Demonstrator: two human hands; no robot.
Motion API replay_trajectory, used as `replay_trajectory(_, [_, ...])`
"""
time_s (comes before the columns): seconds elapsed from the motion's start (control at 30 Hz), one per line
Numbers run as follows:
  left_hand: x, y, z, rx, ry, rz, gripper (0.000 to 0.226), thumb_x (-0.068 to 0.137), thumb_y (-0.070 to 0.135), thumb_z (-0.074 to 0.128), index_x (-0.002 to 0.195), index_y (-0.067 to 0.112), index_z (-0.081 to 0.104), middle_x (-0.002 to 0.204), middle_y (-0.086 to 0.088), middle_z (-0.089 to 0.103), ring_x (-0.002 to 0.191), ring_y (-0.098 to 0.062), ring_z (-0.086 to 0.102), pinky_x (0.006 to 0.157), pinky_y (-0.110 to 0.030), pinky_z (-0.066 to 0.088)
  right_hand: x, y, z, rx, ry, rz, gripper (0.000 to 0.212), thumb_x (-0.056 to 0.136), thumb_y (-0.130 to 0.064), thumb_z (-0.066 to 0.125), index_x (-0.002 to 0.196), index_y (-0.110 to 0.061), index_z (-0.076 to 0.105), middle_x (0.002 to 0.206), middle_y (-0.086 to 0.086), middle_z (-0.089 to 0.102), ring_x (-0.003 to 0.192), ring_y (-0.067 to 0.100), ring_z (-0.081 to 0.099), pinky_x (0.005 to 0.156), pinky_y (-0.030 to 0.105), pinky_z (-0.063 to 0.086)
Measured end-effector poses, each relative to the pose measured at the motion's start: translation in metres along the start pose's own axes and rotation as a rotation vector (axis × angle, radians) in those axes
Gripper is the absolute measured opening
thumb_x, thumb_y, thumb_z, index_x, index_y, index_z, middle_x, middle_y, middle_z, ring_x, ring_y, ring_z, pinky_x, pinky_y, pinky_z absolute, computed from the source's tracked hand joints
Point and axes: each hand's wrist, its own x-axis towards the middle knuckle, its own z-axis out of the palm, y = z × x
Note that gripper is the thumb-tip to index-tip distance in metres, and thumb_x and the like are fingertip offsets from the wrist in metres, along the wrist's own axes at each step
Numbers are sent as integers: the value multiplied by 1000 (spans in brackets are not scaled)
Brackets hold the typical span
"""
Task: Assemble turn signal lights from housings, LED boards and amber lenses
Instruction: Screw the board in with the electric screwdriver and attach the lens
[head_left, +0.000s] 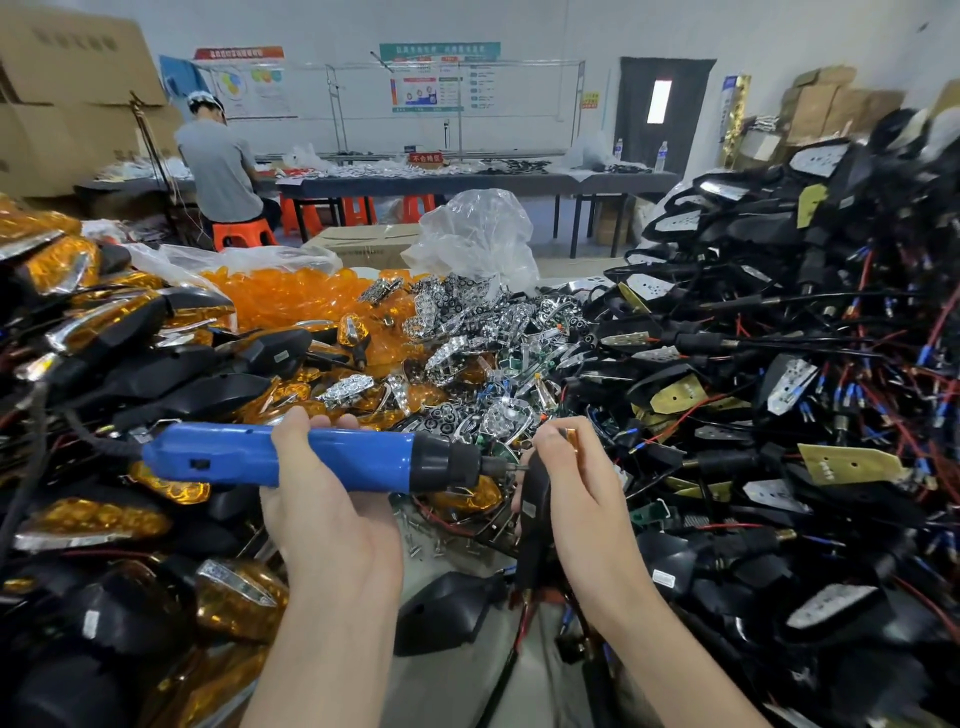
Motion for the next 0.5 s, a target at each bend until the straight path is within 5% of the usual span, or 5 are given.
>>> replay_trajectory(0.07, [-3,1,2,-3,83,40,40,92,32,68,128,17,57,95,1,65,75,-8,70,76,-32,61,-1,-3,1,2,22,-18,31,91,-60,48,89,-31,55,79,26,45,66,27,43,62,47,40])
replay_trajectory(0.37, [-19,16,8,37,213,8,38,90,34,72,122,23,55,92,4,65,72,-10,68,69,-30,60,-6,-19,3,-145,99,-280,25,100,-56,43,89,-36,52,69,15,48,58,38,45,49,50,37])
replay_trajectory(0.5, [-23,28,14,57,258,-29,34,91,29,71,118,19,53,99,0,67,73,-11,69,75,-32,61,-12,-28,4,-216,105,-393,20,103,-48,42,88,-38,51,70,5,55,53,18,44,50,31,36])
